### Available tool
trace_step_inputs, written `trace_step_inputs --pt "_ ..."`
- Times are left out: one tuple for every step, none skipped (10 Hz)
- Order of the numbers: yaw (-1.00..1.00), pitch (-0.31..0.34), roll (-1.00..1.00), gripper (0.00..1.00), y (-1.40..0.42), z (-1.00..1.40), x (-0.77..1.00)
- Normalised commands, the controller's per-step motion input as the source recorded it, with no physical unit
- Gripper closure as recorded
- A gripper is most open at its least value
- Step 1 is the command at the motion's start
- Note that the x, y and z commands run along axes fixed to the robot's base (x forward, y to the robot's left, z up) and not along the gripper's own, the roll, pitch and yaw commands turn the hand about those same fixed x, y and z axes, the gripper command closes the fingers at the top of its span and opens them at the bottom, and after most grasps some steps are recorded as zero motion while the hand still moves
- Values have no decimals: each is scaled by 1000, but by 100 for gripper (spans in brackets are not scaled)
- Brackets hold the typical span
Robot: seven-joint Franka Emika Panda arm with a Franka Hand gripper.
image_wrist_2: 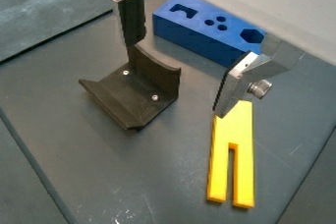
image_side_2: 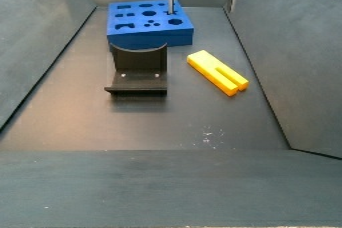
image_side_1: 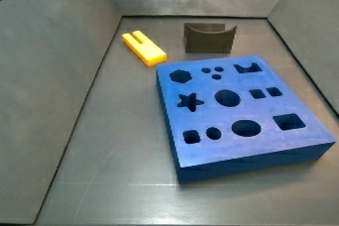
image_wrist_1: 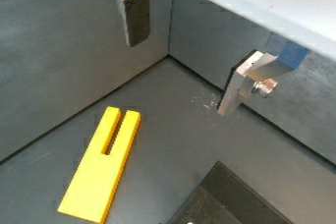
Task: Pick up the double-square object. Move up. Place the double-square object on the fixture. Regrasp the double-square object. Move to above the board. Insert the double-square object.
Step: Pick up the double-square object.
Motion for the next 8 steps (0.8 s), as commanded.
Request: trace_step_inputs --pt "0 0 0 0 0 -60 -103" --pt "177 -21 -63 0 -140 -283 -226" --pt "514 -26 -79 0 -323 -400 -206" --pt "711 0 0 0 -414 -260 -103" --pt "771 -10 0 0 -394 -220 -154" --pt "811 -34 4 0 -374 -231 -149" --pt "820 -24 3 0 -363 -249 -140" --pt "720 -4 0 0 -454 -323 -89"
